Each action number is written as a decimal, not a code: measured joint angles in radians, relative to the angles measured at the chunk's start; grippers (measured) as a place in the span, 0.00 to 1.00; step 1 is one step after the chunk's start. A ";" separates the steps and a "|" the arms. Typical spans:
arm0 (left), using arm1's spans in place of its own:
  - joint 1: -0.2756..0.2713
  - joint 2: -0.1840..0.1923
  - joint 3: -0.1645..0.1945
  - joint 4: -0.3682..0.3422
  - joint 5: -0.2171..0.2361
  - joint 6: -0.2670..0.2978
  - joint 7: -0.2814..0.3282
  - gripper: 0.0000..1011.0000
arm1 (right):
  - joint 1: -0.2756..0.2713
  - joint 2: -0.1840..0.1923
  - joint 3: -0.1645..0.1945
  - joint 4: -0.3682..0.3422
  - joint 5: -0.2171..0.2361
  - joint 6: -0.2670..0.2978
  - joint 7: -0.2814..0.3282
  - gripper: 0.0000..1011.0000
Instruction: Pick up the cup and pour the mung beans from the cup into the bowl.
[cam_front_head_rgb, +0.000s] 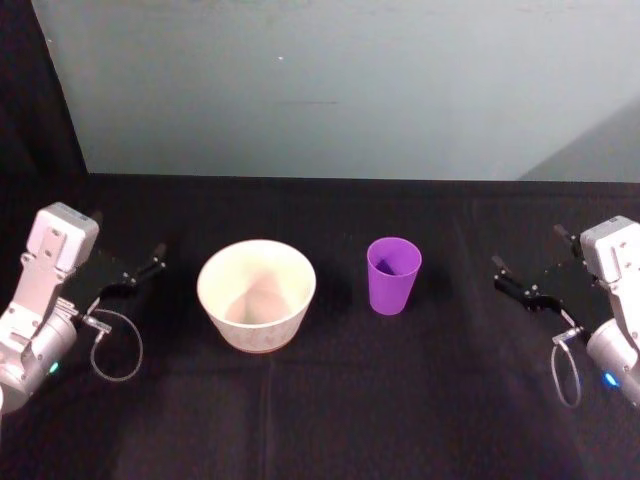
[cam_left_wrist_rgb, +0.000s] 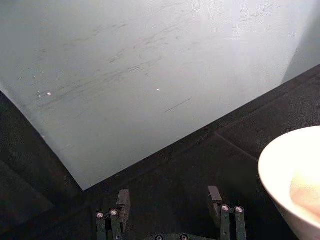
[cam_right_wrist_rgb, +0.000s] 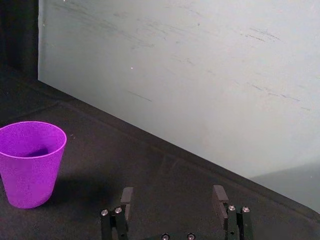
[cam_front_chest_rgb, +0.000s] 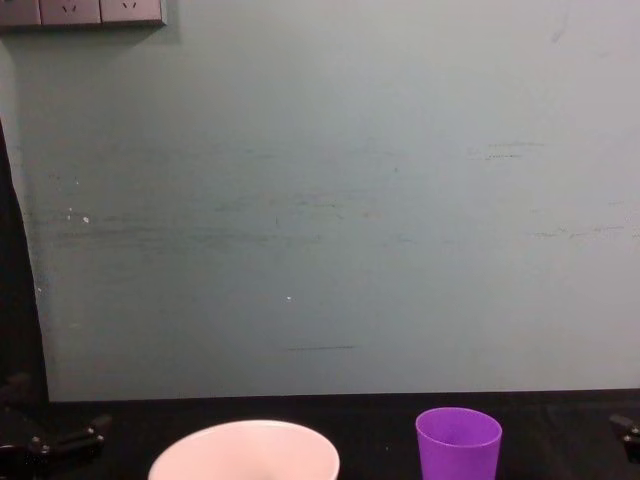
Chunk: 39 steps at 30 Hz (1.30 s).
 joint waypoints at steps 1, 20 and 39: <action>0.000 0.000 0.000 0.000 0.000 0.000 0.000 1.00 | 0.000 0.000 0.000 0.000 0.000 0.000 0.000 0.99; 0.000 0.000 0.000 0.000 0.000 0.000 0.000 1.00 | 0.000 0.000 0.000 0.000 0.000 0.000 0.000 0.99; 0.000 0.000 0.000 0.000 0.000 0.000 0.000 1.00 | 0.007 -0.021 0.003 0.017 0.006 0.007 0.033 0.99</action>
